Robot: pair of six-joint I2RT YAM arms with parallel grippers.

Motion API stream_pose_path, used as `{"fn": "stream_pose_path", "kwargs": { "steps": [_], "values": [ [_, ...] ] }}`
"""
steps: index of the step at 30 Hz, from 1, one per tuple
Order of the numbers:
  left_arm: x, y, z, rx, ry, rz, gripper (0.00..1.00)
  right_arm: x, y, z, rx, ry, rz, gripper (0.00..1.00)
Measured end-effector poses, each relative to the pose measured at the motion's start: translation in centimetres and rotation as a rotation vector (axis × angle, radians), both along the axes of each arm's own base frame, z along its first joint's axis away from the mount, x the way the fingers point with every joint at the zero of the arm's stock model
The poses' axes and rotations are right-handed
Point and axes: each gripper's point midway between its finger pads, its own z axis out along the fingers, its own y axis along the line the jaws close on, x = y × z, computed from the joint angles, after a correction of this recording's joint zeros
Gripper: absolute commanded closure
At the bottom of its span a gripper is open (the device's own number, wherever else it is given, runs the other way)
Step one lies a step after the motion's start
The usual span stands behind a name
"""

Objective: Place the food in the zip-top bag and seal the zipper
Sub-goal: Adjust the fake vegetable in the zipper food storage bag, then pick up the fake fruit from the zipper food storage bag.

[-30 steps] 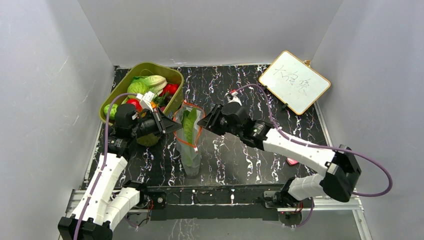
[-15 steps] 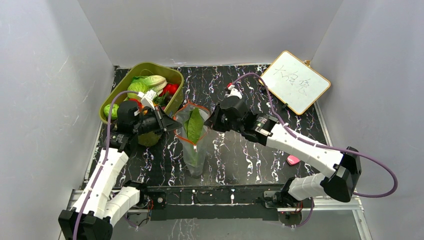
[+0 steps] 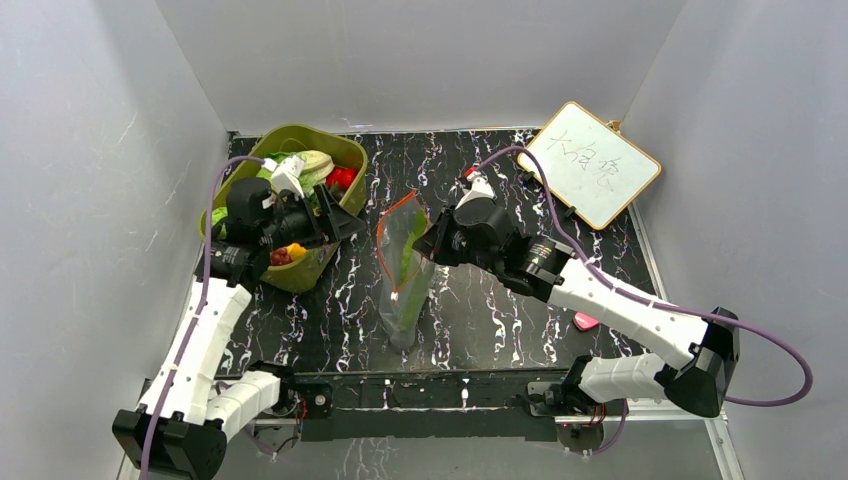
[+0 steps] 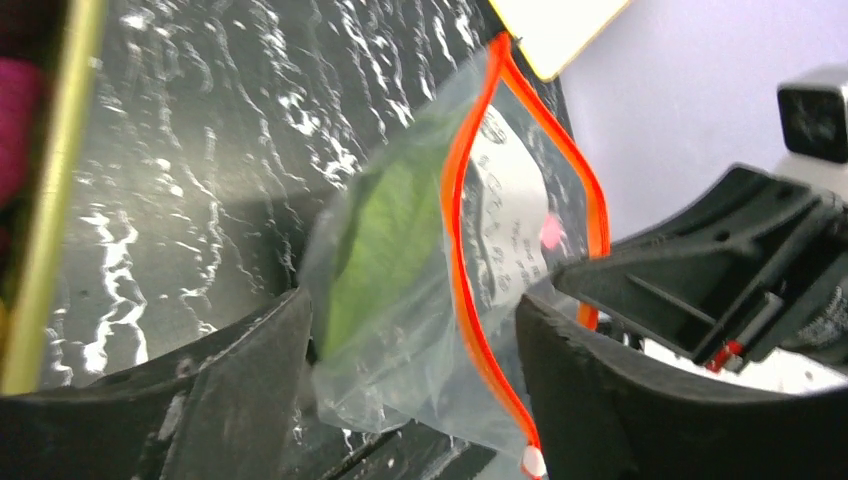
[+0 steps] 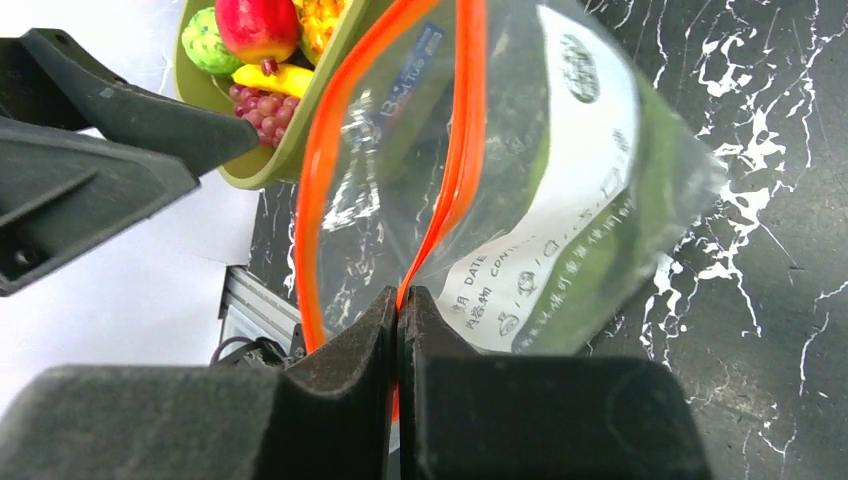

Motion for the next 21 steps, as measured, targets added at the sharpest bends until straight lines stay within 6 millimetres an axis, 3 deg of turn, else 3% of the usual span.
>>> {"fn": "stream_pose_path", "kwargs": {
  "steps": [4, 8, 11, 17, 21],
  "values": [
    [1.5, 2.3, 1.4, 0.133, -0.07, 0.102, 0.03, 0.1, 0.1, 0.4, 0.022, -0.016, 0.0, 1.0],
    [3.2, 4.7, 1.8, 0.265, -0.104, 0.194, 0.02, 0.0, 0.0, -0.2, 0.014, -0.013, -0.002, 1.0],
    [4.6, 6.2, 0.9, 0.36, -0.085, 0.249, 0.02, 0.1, -0.1, -0.2, 0.012, -0.017, -0.001, 1.0],
    [6.4, 9.9, -2.7, 0.584, -0.009, 0.333, 0.05, -0.2, -0.5, 0.8, 0.021, -0.046, 0.009, 1.0],
    [7.6, 12.7, -3.5, 0.69, 0.014, 0.401, 0.05, -0.3, -0.5, 1.1, 0.017, -0.066, 0.028, 1.0]
  ]
}}
